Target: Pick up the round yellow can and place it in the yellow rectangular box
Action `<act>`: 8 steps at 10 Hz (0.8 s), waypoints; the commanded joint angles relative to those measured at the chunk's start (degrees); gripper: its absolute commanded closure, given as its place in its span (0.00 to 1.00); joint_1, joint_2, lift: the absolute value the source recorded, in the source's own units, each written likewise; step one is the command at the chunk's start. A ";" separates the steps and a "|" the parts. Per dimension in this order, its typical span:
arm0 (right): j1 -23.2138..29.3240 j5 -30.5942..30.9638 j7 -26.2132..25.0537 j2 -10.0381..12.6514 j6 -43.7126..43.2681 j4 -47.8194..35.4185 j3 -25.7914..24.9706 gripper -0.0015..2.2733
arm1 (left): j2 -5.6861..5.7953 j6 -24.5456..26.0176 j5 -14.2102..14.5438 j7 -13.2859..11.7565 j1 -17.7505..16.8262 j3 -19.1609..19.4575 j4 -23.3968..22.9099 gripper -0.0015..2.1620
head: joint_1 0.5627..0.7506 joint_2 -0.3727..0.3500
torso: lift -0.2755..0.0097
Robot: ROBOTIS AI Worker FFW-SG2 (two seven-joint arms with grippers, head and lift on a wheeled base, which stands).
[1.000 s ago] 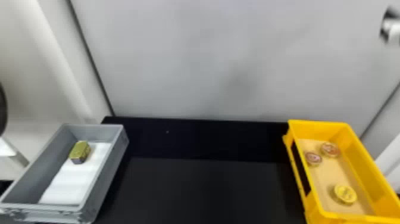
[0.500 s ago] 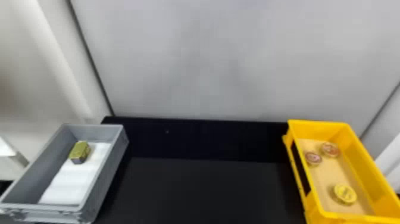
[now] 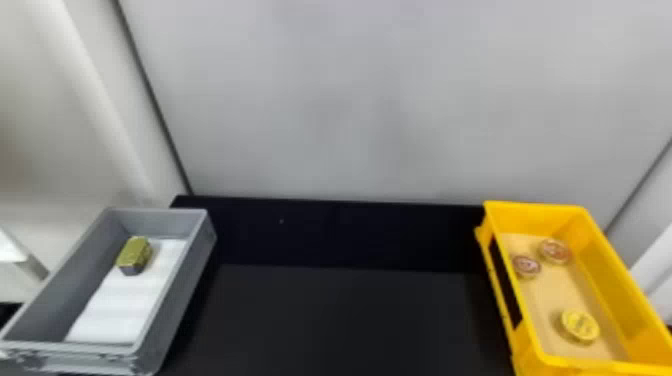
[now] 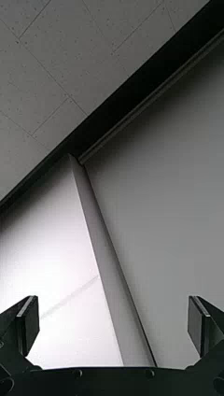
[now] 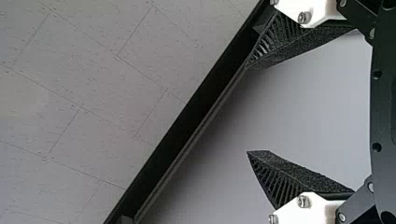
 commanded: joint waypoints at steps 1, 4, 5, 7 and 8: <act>0.06 0.00 -0.48 -0.16 -0.39 0.21 0.77 0.08 | 0.25 -0.30 0.02 0.07 0.14 0.16 0.01 0.04 | 0.53 0.59 | 0.93; -0.03 0.00 -0.57 -0.16 -0.39 0.82 1.74 0.08 | 0.34 -0.30 0.10 0.07 0.67 0.33 0.01 0.04 | 0.53 0.59 | 0.93; -0.03 -0.09 -0.57 -0.16 -0.39 0.91 1.74 0.08 | 0.34 -0.30 0.10 0.07 0.67 0.33 0.01 0.04 | 0.53 0.59 | 0.93; 0.32 -0.18 -0.66 -0.07 -0.30 1.00 1.74 0.08 | 0.43 -0.30 0.19 0.07 0.67 0.25 0.01 0.04 | 0.53 0.59 | 0.93; 0.32 -0.27 -0.66 -0.07 -0.30 0.91 1.74 0.08 | 0.52 -0.21 0.28 0.07 0.67 0.16 0.01 0.04 | 0.53 0.59 | 0.93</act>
